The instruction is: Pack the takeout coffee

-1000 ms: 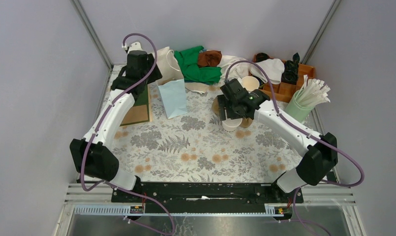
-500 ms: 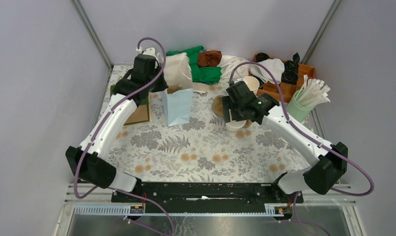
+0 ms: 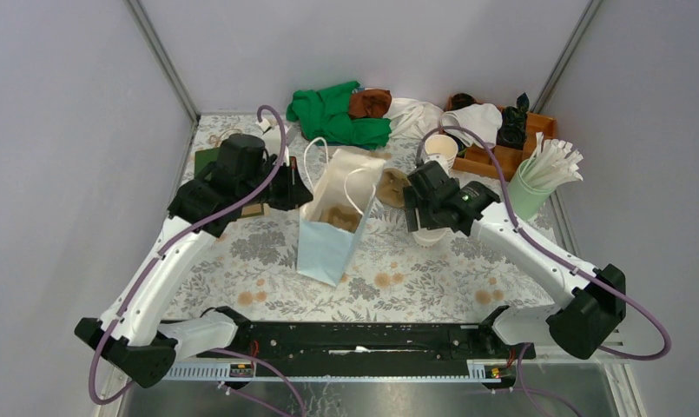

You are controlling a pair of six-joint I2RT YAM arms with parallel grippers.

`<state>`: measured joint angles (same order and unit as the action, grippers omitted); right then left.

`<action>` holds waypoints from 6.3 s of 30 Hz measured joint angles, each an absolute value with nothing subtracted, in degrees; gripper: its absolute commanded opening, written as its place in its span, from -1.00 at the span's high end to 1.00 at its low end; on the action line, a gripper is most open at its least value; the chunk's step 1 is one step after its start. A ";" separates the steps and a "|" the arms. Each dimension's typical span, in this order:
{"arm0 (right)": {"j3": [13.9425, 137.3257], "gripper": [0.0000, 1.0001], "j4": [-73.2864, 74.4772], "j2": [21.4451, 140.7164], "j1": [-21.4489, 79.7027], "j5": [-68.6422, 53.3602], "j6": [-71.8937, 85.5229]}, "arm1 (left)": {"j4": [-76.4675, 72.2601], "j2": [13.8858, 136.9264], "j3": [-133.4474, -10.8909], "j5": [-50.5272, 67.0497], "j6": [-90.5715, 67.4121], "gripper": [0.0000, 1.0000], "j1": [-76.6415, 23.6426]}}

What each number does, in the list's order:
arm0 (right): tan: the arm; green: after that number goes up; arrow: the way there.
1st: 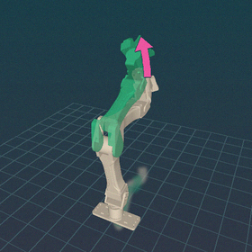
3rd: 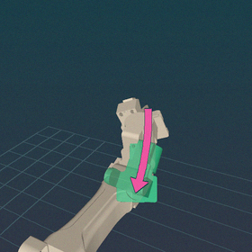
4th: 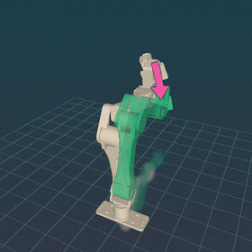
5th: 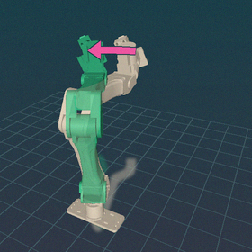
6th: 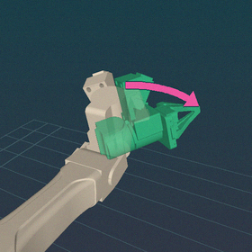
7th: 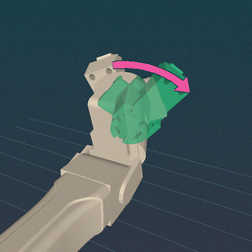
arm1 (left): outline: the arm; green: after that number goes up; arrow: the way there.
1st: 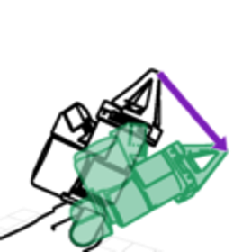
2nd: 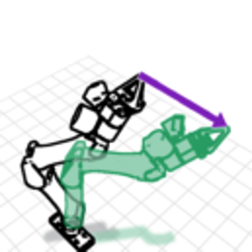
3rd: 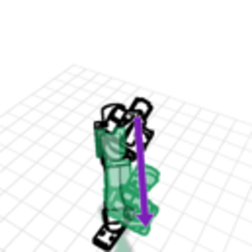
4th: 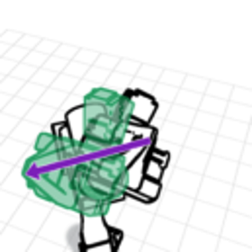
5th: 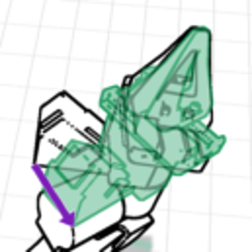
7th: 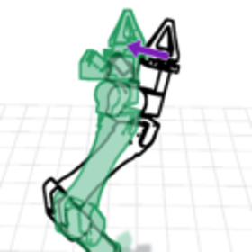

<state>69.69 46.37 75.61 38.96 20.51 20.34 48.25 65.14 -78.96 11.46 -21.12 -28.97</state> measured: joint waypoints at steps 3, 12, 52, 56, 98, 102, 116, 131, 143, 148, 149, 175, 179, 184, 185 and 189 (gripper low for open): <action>65.32 -0.55 46.00 75.22 38.96 20.53 21.19 | 50.41 63.00 -78.24 16.29 -19.81 1.00 -29.04; 58.37 -0.63 44.18 72.95 38.96 20.82 23.46 | 49.71 57.49 -70.06 29.91 -16.82 1.00 -29.10; 76.49 -0.28 33.36 56.75 39.03 4.89 17.69 | 47.94 63.59 -76.18 8.78 -0.84 1.00 -39.46; 84.05 -0.22 34.63 66.00 39.07 0.97 16.86 | 47.79 63.05 -77.45 9.26 0.25 1.00 -39.86; 81.10 -0.77 39.81 71.68 39.38 3.62 12.97 | 33.04 61.36 -76.16 5.96 -6.22 1.00 -42.70; 78.08 -0.78 39.92 72.34 39.38 3.53 12.62 | 32.86 61.21 -74.74 1.93 -4.32 1.00 -43.53; 66.67 -0.79 40.40 73.12 39.70 0.45 13.06 | 32.86 57.71 -65.52 -1.56 -6.33 1.00 -48.45; 63.70 -0.80 40.66 67.92 43.51 -0.08 13.98 | 34.11 54.02 -60.84 -1.74 -9.76 1.00 -50.70; 74.17 -0.83 47.51 60.36 43.62 11.79 17.78 | 37.91 56.58 -64.31 -4.47 -9.78 1.00 -50.70; 71.55 -0.89 52.03 62.24 42.85 17.67 22.79 | 39.18 56.12 -67.40 -5.32 -10.79 1.00 -50.68; 70.96 -0.89 52.64 63.22 42.09 18.24 23.77 | 39.16 55.75 -67.46 -5.34 -11.16 1.00 -50.68; 64.16 -0.99 52.38 78.22 31.48 14.70 27.22 | 38.44 52.62 -65.10 -3.66 -15.84 1.00 -50.68; 63.96 -0.89 51.20 78.56 31.48 14.37 27.35 | 38.41 52.77 -65.10 -3.42 -16.10 1.00 -50.68; 63.88 -0.76 50.43 78.63 31.51 14.35 27.35 | 38.00 53.34 -65.10 -3.25 -16.10 1.00 -50.68; 63.88 -0.76 50.46 78.63 31.48 14.37 27.33 | 37.91 53.41 -65.10 -3.22 -16.10 1.00 -50.68; 63.88 -0.75 50.50 78.56 31.48 14.35 27.33 | 37.80 53.45 -65.10 -3.18 -16.12 1.00 -50.68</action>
<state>63.88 50.50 78.56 31.48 14.35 27.33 37.80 53.45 -65.10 -3.18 -16.12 -50.68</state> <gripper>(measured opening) 0.884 0.006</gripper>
